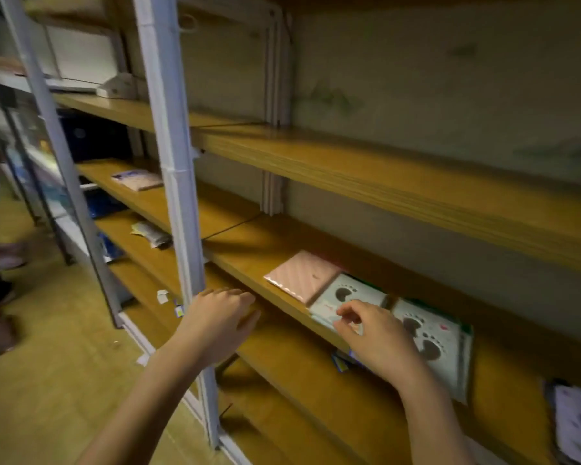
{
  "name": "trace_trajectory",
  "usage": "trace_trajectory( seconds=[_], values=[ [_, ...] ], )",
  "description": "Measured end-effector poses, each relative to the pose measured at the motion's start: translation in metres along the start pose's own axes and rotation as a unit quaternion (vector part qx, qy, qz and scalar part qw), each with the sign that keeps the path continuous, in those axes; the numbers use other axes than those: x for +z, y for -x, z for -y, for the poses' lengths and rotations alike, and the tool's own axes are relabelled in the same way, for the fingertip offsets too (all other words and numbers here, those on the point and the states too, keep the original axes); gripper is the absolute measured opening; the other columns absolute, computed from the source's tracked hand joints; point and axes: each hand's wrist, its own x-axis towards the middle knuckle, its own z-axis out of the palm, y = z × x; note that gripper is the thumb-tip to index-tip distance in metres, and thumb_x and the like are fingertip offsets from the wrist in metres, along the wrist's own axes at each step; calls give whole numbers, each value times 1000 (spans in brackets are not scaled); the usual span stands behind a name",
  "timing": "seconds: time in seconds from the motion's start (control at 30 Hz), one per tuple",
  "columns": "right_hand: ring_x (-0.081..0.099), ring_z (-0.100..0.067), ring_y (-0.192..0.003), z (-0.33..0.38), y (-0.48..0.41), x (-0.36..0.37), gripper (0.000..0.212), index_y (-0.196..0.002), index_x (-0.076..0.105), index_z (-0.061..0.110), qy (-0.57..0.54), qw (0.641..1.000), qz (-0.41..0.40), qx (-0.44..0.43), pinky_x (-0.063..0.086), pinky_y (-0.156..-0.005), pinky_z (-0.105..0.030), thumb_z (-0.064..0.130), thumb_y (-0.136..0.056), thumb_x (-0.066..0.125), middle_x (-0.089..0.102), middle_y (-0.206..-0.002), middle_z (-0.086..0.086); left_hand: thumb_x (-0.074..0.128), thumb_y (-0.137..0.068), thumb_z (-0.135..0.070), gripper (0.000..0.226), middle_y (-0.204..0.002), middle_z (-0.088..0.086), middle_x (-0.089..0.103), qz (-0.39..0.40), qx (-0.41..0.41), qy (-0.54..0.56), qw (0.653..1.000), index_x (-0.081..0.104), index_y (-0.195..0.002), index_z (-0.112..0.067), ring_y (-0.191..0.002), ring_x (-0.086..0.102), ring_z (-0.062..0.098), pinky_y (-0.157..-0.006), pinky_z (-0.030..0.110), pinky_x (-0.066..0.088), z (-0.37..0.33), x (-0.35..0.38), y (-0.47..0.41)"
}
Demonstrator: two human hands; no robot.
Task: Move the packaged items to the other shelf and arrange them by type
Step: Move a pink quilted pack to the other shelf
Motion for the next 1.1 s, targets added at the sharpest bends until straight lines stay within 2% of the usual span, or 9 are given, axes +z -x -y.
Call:
trace_trajectory(
  seconds=[0.1, 0.2, 0.33, 0.47, 0.63, 0.7, 0.83, 0.97, 1.1],
  values=[
    [54, -10, -106, 42, -24, 18, 28, -119, 52, 30, 6, 999, 26, -39, 48, -84, -25, 42, -94, 47, 58, -117, 10, 35, -94, -46, 35, -110, -7, 64, -6, -44, -15, 999, 56, -113, -26, -102, 59, 16, -79, 29, 44, 52, -1, 14],
    [54, -8, -105, 88, -46, 41, 29, -120, 51, 30, -6, 996, 42, -74, 47, -81, -21, 41, -94, 48, 58, -118, 11, 35, -94, -45, 35, -108, -7, 64, -7, -75, -34, 997, 56, -114, -26, -101, 59, 15, -80, 28, 43, 104, -8, 23],
    [54, -6, -107, 150, -75, 72, 34, -126, 49, 31, -10, 992, 65, -107, 49, -88, -23, 39, -93, 50, 57, -120, 13, 35, -95, -43, 36, -110, -5, 64, -10, -100, -46, 994, 55, -118, -25, -104, 57, 18, -80, 29, 43, 174, -20, 28],
    [55, -7, -104, 207, -110, 101, 34, -125, 50, 33, 17, 992, 61, -110, 50, -88, -29, 41, -92, 52, 59, -114, 13, 36, -95, -44, 37, -111, -5, 63, -18, -108, -35, 993, 54, -122, -25, -105, 56, 15, -79, 27, 43, 239, -29, 34],
    [56, -9, -101, 274, -144, 138, 33, -123, 51, 31, 5, 992, 66, -110, 52, -87, -31, 40, -91, 53, 58, -113, 12, 36, -95, -42, 35, -106, -4, 62, -1, -108, -37, 993, 56, -116, -23, -104, 54, 15, -82, 28, 43, 305, -36, 37],
    [55, -10, -105, 295, -157, 147, 34, -123, 51, 31, 9, 991, 68, -112, 50, -90, -33, 41, -91, 52, 58, -114, 11, 37, -95, -42, 34, -108, -5, 61, -1, -109, -26, 994, 55, -116, -24, -105, 54, 15, -84, 28, 43, 327, -36, 36],
    [54, -8, -107, 326, -187, 166, 34, -125, 50, 33, 18, 989, 66, -127, 46, -88, -27, 43, -92, 50, 58, -117, 13, 37, -95, -42, 36, -118, -6, 60, -1, -119, -13, 993, 52, -123, -25, -112, 52, 13, -90, 28, 41, 368, -31, 25],
    [55, -9, -108, 351, -227, 187, 36, -126, 50, 31, 22, 987, 78, -136, 49, -92, -33, 44, -92, 50, 60, -119, 11, 36, -95, -43, 37, -114, -6, 60, 8, -126, -6, 992, 53, -122, -24, -108, 52, 13, -89, 27, 41, 404, -19, 3],
    [52, -9, -112, 379, -282, 209, 38, -129, 48, 30, 22, 986, 77, -149, 48, -91, -29, 42, -92, 50, 54, -127, 10, 36, -94, -44, 37, -119, -6, 59, 15, -130, 0, 991, 51, -124, -26, -111, 52, 13, -92, 29, 42, 453, -4, -28]
  ],
)
